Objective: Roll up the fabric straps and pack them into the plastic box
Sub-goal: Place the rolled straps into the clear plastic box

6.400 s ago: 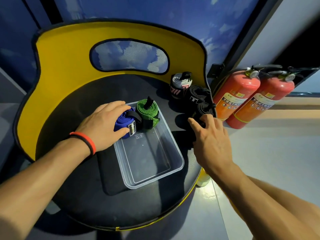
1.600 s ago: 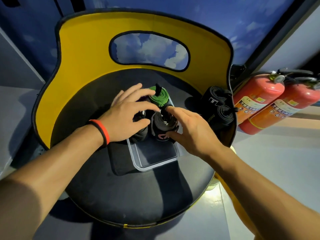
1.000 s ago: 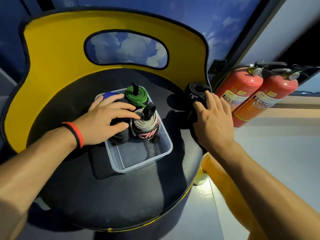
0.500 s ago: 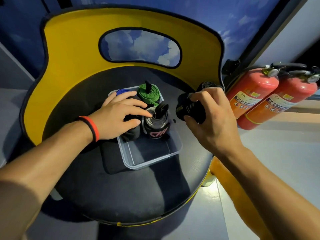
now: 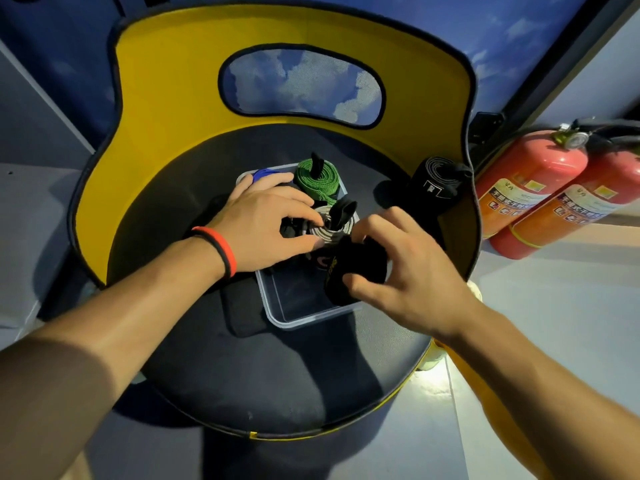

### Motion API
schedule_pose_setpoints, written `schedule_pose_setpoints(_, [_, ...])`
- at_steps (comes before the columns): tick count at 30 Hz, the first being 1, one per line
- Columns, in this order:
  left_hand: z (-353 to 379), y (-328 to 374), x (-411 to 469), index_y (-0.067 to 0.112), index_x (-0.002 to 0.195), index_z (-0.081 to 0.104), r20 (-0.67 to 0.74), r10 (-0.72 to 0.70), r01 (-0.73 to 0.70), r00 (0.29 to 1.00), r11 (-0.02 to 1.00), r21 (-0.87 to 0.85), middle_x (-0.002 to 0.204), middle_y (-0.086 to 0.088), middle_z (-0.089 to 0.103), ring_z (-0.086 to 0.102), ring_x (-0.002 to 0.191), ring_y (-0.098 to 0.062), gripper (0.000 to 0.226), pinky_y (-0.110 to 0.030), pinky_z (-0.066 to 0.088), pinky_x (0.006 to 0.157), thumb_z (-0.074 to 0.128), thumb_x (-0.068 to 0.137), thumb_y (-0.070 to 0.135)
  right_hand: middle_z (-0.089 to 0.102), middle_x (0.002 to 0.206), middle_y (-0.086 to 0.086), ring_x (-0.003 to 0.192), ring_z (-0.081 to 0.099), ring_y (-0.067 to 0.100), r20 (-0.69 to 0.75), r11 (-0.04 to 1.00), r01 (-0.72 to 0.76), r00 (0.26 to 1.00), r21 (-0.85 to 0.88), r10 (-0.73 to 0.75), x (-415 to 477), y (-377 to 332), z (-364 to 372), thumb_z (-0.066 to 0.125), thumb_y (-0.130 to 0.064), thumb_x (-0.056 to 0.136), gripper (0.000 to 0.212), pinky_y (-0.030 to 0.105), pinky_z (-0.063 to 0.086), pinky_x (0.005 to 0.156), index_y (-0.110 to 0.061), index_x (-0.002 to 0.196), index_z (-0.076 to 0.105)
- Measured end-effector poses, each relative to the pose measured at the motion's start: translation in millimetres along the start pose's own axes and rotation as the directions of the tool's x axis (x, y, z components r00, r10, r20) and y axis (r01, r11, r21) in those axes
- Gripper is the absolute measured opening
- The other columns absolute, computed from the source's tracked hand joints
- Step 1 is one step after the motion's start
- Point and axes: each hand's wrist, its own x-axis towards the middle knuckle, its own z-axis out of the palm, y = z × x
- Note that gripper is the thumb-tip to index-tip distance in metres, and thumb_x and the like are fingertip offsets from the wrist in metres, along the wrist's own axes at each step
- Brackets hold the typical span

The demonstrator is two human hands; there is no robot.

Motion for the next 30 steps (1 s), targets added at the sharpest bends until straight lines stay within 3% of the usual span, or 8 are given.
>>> schedule_pose_setpoints(3, [3,4,1,0.048,0.104,0.071,-0.02,-0.03,0.031,0.999,0.999,0.017,0.13,0.024,0.059,0.028,0.146,-0.01,0.057,-0.054,0.015,0.12,0.049,0.066,0.085,0.041,0.104,-0.009,0.088,0.039,0.009,0.027,0.994,0.05,0.998,-0.095,-0.048,0,-3,7,0.077,-0.04,0.077,0.042,0.015,0.036,0.069,-0.027,0.108,0.054])
schedule_pose_setpoints(10, [4,1,1,0.046,0.102,0.07,-0.036,-0.012,0.012,0.999,1.0,0.003,0.126,0.024,0.06,0.03,0.146,-0.013,0.053,-0.057,0.018,0.118,0.05,0.069,0.082,0.048,0.118,-0.007,0.1,0.049,0.015,0.142,0.974,0.137,0.983,-0.181,-0.112,0,-2,8,0.079,-0.034,0.078,0.044,0.027,0.047,0.074,-0.029,0.116,0.057])
schedule_pose_setpoints(17, [11,8,1,0.041,0.101,0.056,0.013,-0.022,0.021,1.0,0.997,0.076,0.125,0.025,0.055,0.018,0.149,-0.014,0.063,-0.05,0.005,0.119,0.055,0.059,0.089,0.054,0.109,-0.006,0.096,0.056,0.021,0.12,0.962,0.031,0.993,-0.272,0.002,3,-9,19,0.078,-0.042,0.079,0.037,0.039,0.049,0.073,-0.029,0.11,0.061])
schedule_pose_setpoints(20, [14,9,0,0.041,0.098,0.053,0.023,-0.052,0.051,0.998,0.997,0.061,0.125,0.024,0.054,0.016,0.149,-0.014,0.061,-0.053,0.002,0.119,0.054,0.057,0.087,0.059,0.1,-0.006,0.092,0.057,0.017,0.085,0.983,0.015,0.996,-0.185,0.001,7,-4,17,0.07,-0.055,0.085,0.03,0.037,0.049,0.074,-0.028,0.096,0.069])
schedule_pose_setpoints(23, [17,11,1,0.04,0.096,0.051,0.003,-0.064,0.064,0.998,0.995,0.072,0.122,0.026,0.054,0.018,0.149,-0.014,0.064,-0.057,0.004,0.12,0.052,0.055,0.089,0.062,0.094,-0.009,0.086,0.06,0.009,-0.078,0.995,-0.089,0.993,-0.053,0.084,15,11,12,0.054,-0.067,0.092,0.045,0.035,0.053,0.072,-0.028,0.088,0.076])
schedule_pose_setpoints(26, [17,9,1,0.04,0.095,0.051,0.016,-0.075,0.074,0.997,0.996,0.046,0.122,0.028,0.052,0.016,0.149,-0.012,0.065,-0.055,0.001,0.121,0.054,0.053,0.09,0.062,0.106,0.001,0.095,0.06,0.02,-0.27,0.956,-0.223,0.948,-0.191,0.167,25,40,9,0.055,-0.057,0.095,0.041,0.04,0.053,0.078,-0.021,0.105,0.073])
schedule_pose_setpoints(30, [15,2,2,0.042,0.097,0.055,0.002,-0.029,0.029,1.0,0.999,0.026,0.123,0.028,0.055,0.017,0.149,-0.012,0.062,-0.051,0.003,0.121,0.054,0.057,0.089,0.044,0.147,0.018,0.128,0.046,0.039,-0.308,0.76,-0.366,0.924,-0.538,0.227,36,73,9,0.064,-0.041,0.09,0.064,0.047,0.042,0.104,-0.006,0.14,0.049])
